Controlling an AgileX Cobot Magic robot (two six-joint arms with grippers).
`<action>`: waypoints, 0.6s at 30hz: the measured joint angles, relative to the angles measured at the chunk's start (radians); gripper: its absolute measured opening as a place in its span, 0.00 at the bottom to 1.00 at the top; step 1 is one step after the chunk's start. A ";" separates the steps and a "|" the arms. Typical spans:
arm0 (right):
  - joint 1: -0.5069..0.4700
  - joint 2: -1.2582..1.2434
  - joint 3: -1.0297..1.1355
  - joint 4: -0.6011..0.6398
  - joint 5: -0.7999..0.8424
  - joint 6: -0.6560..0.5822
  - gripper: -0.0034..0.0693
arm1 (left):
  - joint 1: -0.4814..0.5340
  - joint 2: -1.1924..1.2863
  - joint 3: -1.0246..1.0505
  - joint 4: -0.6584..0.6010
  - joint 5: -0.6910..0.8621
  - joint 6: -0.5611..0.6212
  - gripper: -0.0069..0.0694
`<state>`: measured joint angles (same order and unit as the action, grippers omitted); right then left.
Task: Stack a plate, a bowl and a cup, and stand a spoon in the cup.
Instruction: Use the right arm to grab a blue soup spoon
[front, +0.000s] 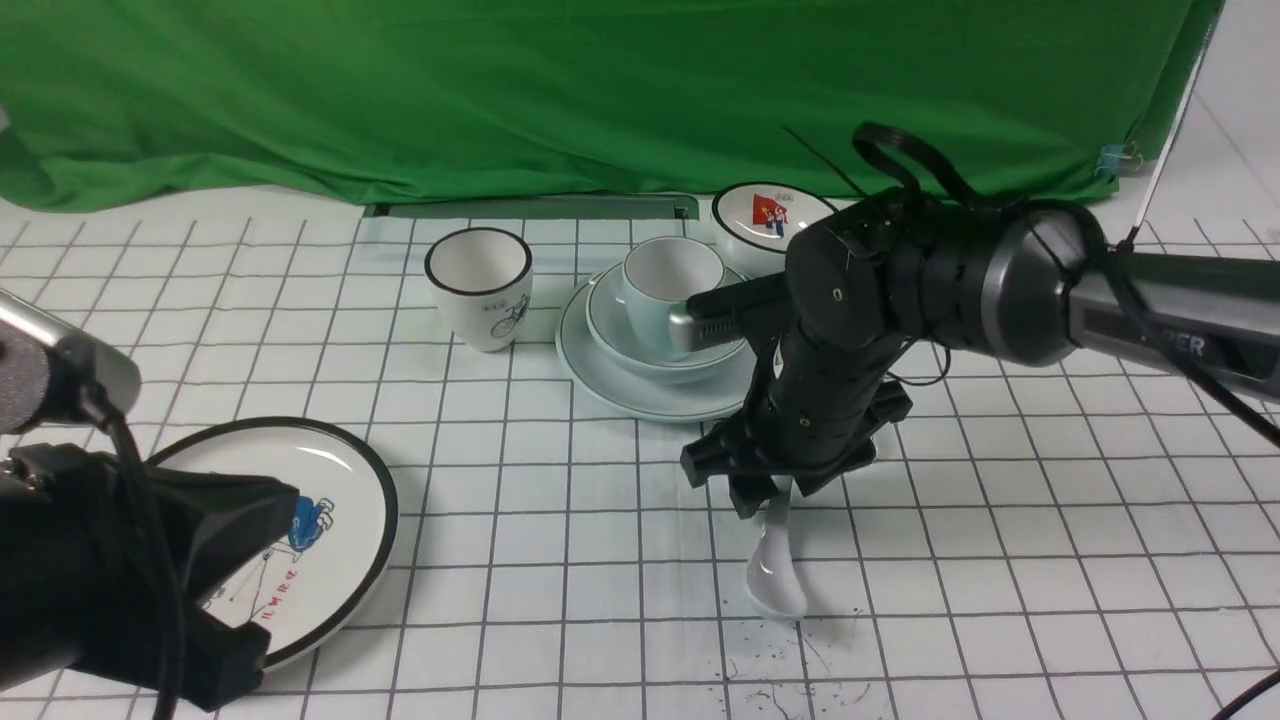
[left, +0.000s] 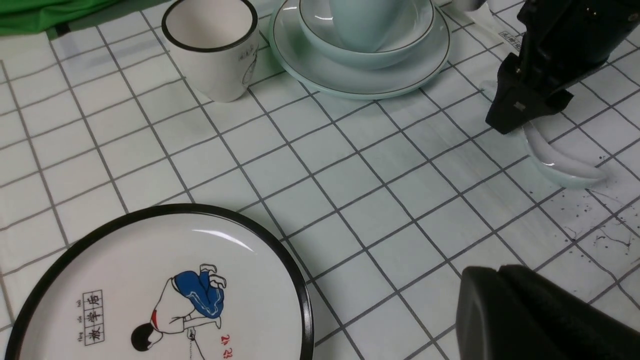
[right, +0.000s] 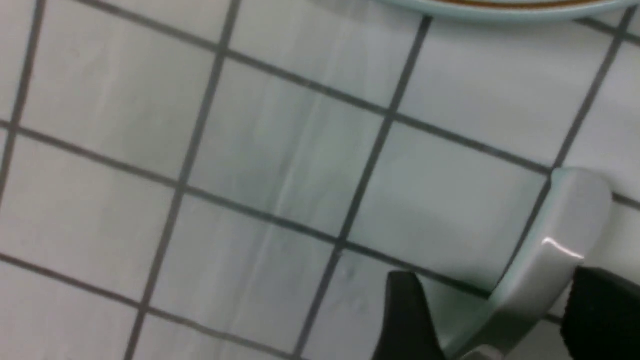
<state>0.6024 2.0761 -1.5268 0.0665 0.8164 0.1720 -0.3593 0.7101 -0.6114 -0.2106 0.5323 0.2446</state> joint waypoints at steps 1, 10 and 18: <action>0.006 0.006 0.000 -0.001 0.005 0.003 0.66 | 0.000 0.000 0.000 0.000 0.000 0.000 0.04; 0.023 0.019 -0.001 -0.013 0.019 -0.078 0.27 | 0.000 0.000 0.000 0.000 0.000 0.000 0.04; 0.023 -0.103 0.000 -0.046 -0.048 -0.164 0.28 | 0.000 0.000 0.000 0.005 -0.011 0.000 0.04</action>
<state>0.6259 1.9730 -1.5268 0.0206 0.7680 0.0080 -0.3593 0.7101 -0.6114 -0.2061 0.5215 0.2446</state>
